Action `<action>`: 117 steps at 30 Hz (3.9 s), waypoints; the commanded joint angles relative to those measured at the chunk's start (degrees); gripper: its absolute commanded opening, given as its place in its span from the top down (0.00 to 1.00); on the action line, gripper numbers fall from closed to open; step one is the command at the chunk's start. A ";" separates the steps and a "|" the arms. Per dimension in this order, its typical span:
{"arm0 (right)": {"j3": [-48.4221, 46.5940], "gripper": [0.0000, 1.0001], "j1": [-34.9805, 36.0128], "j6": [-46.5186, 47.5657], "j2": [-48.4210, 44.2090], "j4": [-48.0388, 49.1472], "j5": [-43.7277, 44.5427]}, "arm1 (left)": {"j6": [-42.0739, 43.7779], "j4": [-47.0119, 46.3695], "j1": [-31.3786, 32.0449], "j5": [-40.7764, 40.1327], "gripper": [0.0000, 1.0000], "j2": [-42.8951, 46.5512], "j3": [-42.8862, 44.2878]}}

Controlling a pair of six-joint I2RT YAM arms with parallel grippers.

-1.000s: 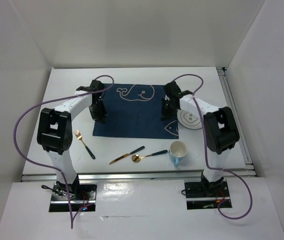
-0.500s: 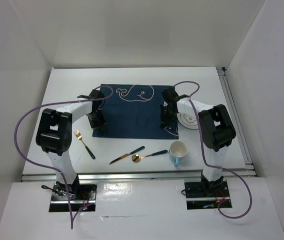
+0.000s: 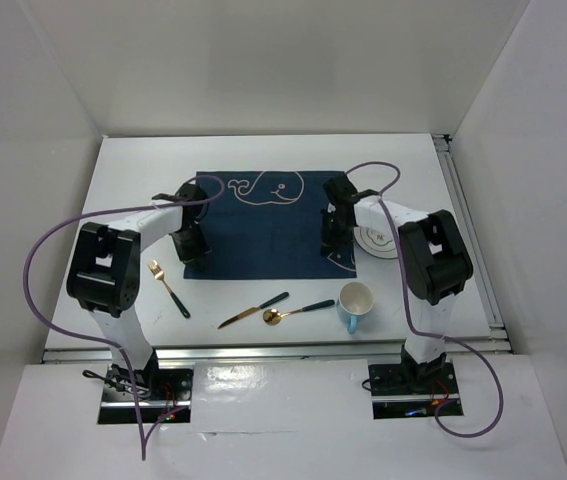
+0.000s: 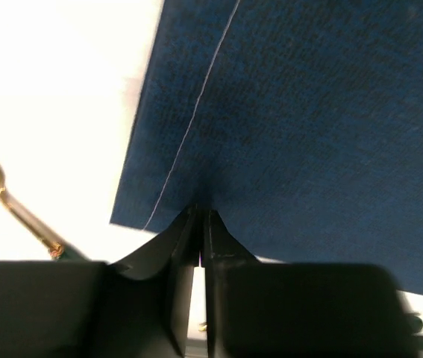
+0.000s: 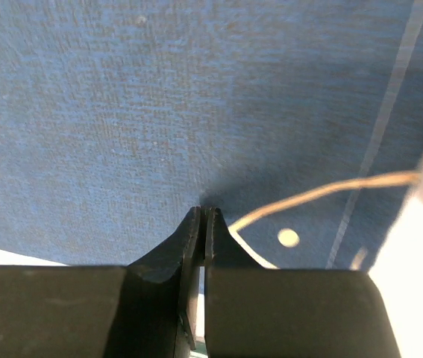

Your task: Set the dinner table for one person

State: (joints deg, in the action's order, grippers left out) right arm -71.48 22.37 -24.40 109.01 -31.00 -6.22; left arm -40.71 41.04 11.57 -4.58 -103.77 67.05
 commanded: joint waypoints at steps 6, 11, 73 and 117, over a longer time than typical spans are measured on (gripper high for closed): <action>-4.12 0.47 -5.22 -3.62 -16.18 -3.54 9.46 | 3.09 8.79 0.64 -4.12 0.39 7.43 10.99; 9.85 0.25 -20.21 -11.53 -27.16 0.41 4.58 | 4.23 10.03 1.17 -3.51 0.38 11.30 13.64; 9.63 1.00 -11.22 -22.62 -14.20 36.01 -22.86 | -5.78 13.54 2.76 -10.26 0.09 20.62 12.24; 2.31 0.00 -8.30 -6.01 -21.99 6.66 0.94 | -23.72 1.34 -1.29 -6.41 0.22 23.88 -23.63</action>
State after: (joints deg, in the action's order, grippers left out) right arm -71.53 14.96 -32.32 89.49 -20.80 -6.76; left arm -62.17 46.78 10.81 -10.20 -78.67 43.81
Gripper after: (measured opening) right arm 0.999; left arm 0.784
